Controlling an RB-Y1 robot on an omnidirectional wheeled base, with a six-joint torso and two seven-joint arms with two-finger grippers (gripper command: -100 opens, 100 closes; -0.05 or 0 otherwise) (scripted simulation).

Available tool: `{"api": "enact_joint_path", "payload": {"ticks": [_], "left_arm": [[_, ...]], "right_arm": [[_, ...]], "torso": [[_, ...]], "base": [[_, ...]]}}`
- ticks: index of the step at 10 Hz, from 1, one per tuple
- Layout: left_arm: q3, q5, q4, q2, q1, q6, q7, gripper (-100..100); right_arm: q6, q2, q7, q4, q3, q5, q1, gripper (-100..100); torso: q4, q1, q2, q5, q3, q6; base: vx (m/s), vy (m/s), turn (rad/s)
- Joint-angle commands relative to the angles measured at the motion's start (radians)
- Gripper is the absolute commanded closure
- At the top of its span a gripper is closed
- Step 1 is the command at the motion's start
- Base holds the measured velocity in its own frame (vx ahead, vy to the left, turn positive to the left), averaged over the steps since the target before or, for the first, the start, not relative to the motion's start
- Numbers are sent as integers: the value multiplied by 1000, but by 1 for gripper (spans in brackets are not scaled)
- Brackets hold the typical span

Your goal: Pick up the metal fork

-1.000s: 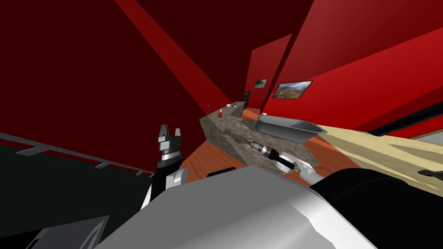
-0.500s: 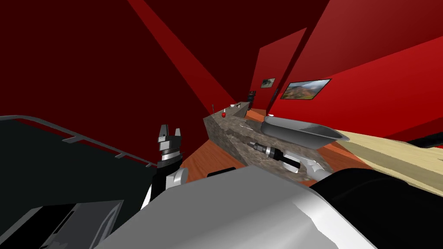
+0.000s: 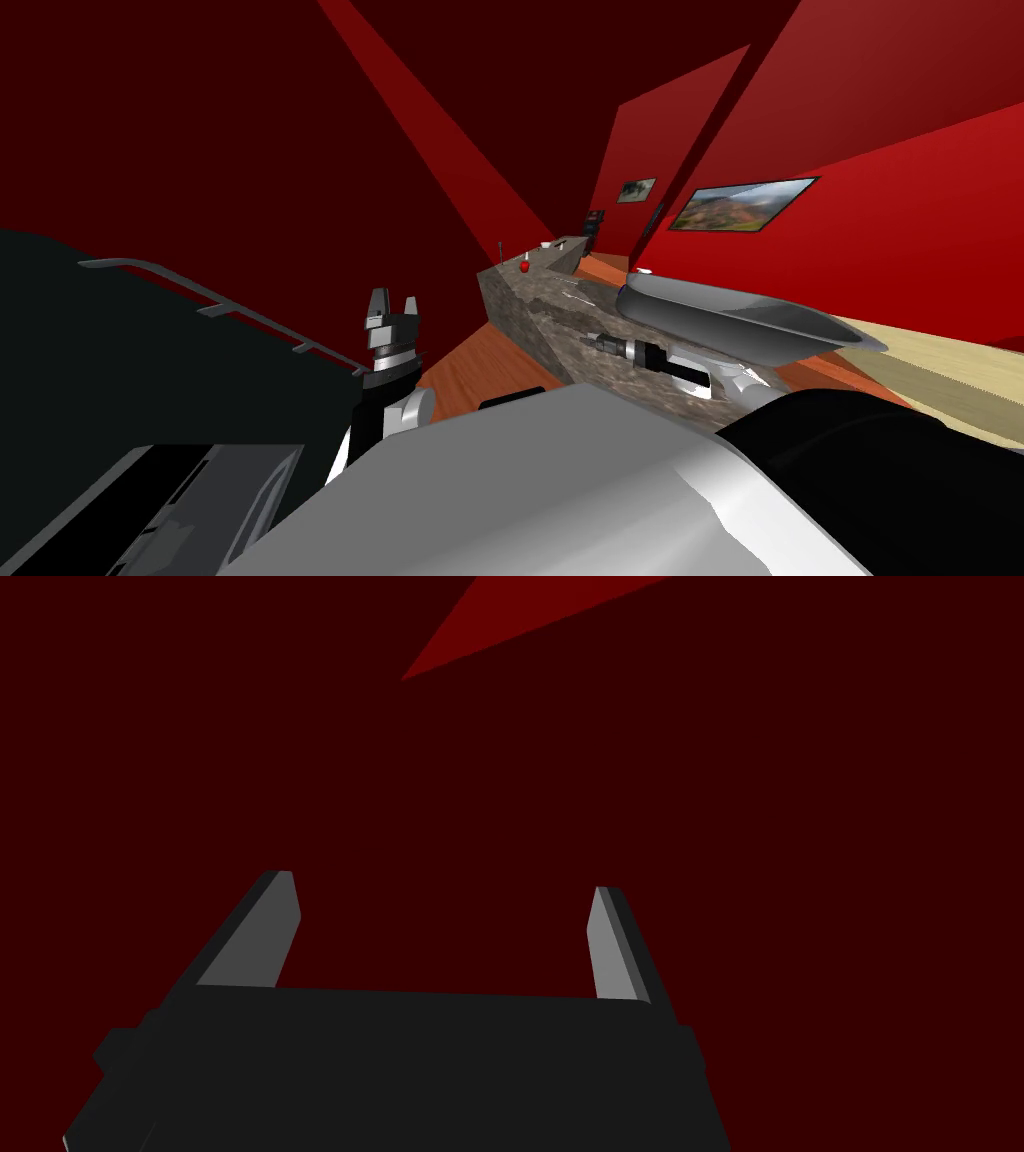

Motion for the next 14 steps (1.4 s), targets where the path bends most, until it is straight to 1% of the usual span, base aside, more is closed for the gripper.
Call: {"api": "enact_joint_path", "payload": {"ticks": [1,2,3,4,5,6,7,8,9,10,11,12,14], "left_arm": [[0,0,0,0,0,0,0,0],[0,0,0,0,0,0,0,0],[0,0,0,0,0,0,0,0],[0,0,0,0,0,0,0,0],[0,0,0,0,0,0,0,0],[0,0,0,0,0,0,0,0],[0,0,0,0,0,0,0,0],[0,0,0,0,0,0,0,0],[0,0,0,0,0,0,0,0],[0,0,0,0,0,0,0,0],[0,0,0,0,0,0,0,0],[0,0,0,0,0,0,0,0],[0,0,0,0,0,0,0,0]], "right_arm": [[-8,-50,-4,44,20,25,-10,-100],[-8,-56,-4,44,20,25,-10,-100],[-16,-92,-5,83,38,47,-18,-100],[-16,-98,-5,83,38,47,-18,-100],[-23,-140,-6,121,55,68,-27,-100],[-23,-140,-6,121,55,68,-27,-100],[-28,-179,-7,157,72,89,-35,-100],[-33,-206,-9,183,89,109,-44,-100],[-33,-215,-9,192,89,109,-44,-100],[-37,-248,-12,225,106,129,-53,-100],[-37,-248,-12,225,106,129,-53,-100],[-40,-279,-15,255,123,147,-62,-100],[-44,-330,-23,307,156,181,-78,-100]], "torso": [[0,0,0,0,0,0],[0,0,-1,0,0,-1],[0,0,-1,0,0,0],[0,-1,-2,0,-1,0],[0,0,-1,0,-1,0],[-1,-1,-3,0,-1,-1],[-1,-1,-2,0,-1,0],[-1,-1,-3,0,-2,0],[-1,-1,-7,0,-4,-1],[-1,0,-6,0,-4,0],[-1,-1,-5,0,-3,0],[-1,-1,-3,-1,-2,0],[-2,-1,-7,0,-4,0]], "base": [[61,-1,167],[58,-6,100],[78,-16,123],[70,-17,83],[86,-30,178],[77,-27,101],[94,-24,136],[158,-20,205],[132,-22,87],[112,-40,113],[86,-35,65],[99,-15,125],[195,-46,149]]}}
